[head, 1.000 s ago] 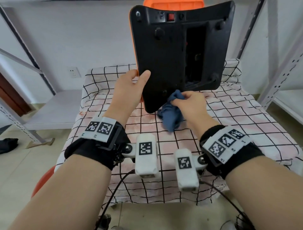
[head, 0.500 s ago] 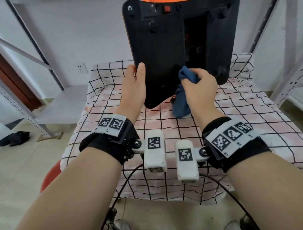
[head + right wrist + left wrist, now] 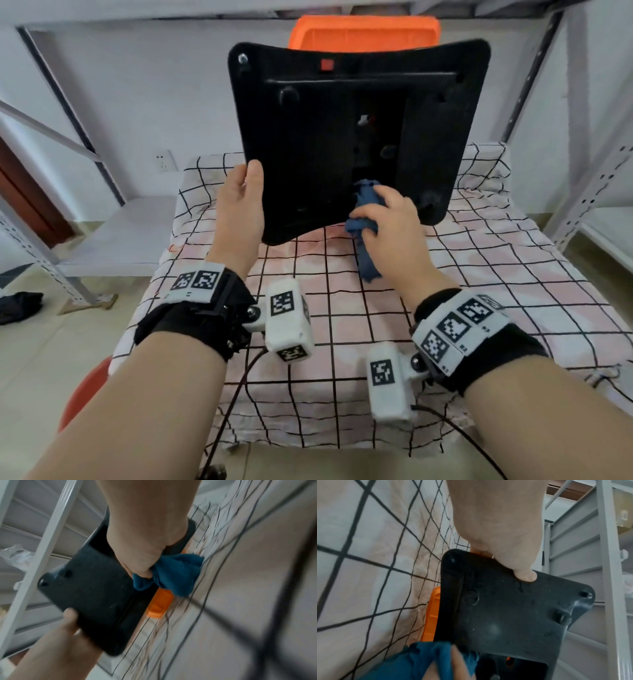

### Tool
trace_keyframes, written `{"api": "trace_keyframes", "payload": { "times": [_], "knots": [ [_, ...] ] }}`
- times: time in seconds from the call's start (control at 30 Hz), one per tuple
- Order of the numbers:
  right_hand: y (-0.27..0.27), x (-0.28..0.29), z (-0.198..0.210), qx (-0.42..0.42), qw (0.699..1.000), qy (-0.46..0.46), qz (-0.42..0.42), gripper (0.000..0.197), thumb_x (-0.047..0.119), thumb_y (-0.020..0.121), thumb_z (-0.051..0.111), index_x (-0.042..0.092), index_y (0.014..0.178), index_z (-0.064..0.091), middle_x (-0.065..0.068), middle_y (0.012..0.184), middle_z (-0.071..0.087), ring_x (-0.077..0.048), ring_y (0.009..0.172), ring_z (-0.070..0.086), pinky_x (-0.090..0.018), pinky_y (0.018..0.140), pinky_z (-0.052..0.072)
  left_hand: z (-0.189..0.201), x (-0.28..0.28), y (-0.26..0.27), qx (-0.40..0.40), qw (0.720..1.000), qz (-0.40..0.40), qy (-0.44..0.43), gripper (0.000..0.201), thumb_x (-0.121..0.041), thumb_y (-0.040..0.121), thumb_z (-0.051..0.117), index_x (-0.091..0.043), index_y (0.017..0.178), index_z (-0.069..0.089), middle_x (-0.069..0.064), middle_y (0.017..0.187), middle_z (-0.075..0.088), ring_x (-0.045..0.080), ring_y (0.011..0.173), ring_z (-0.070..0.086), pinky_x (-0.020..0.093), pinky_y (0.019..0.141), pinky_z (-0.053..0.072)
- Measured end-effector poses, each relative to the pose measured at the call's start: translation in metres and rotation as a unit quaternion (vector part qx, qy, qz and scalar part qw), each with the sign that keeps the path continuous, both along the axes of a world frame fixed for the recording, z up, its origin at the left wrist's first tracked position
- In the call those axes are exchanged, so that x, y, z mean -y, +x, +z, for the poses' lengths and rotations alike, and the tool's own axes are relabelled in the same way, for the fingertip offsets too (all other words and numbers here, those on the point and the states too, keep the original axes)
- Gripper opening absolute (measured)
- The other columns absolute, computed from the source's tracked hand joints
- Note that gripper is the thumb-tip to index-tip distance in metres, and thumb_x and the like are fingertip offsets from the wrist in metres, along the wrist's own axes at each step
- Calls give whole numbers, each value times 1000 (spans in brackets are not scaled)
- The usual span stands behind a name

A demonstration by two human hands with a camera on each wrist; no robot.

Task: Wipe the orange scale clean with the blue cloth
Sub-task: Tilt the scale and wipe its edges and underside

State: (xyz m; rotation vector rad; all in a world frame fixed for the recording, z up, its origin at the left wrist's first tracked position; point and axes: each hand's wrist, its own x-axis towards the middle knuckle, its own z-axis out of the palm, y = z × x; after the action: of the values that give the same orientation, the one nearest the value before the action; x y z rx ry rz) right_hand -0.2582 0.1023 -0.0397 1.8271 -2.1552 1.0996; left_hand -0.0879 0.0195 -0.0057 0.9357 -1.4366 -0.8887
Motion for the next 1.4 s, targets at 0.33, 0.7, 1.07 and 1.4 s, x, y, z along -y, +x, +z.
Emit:
{"api": "trace_keyframes", "payload": {
  "times": [0.33,0.7,1.07,1.4],
  "knots": [
    [17,8,6,36,999,2,33,21,7,83,53,20,93,66,7,101,60,-19,95,48,-23,81,33,-3,1,0,-14,999,-1,53,29,-42,99,35,-21,86,51,-8,77,48,4,69,48,16,67,46],
    [3,-6,51,-41,996,-78,14,22,14,78,55,12,94,70,-6,99,63,-24,96,56,-28,77,41,-4,0,0,-13,998,-1,59,28,-42,100,34,-21,89,48,-8,78,48,3,69,47,17,69,45],
    [26,11,19,-105,991,52,61,18,14,81,63,11,99,66,-5,115,39,-23,97,50,-28,76,43,-4,7,0,-12,998,-2,69,34,-43,99,35,-15,97,53,-1,87,51,9,78,50,26,73,47],
    [32,39,105,-160,979,-127,2,43,9,91,50,8,134,48,-15,136,41,-30,119,43,-35,93,44,9,-3,-7,-7,999,18,47,31,-37,98,40,-21,124,44,-8,113,52,7,103,52,36,100,44]
  ]
}}
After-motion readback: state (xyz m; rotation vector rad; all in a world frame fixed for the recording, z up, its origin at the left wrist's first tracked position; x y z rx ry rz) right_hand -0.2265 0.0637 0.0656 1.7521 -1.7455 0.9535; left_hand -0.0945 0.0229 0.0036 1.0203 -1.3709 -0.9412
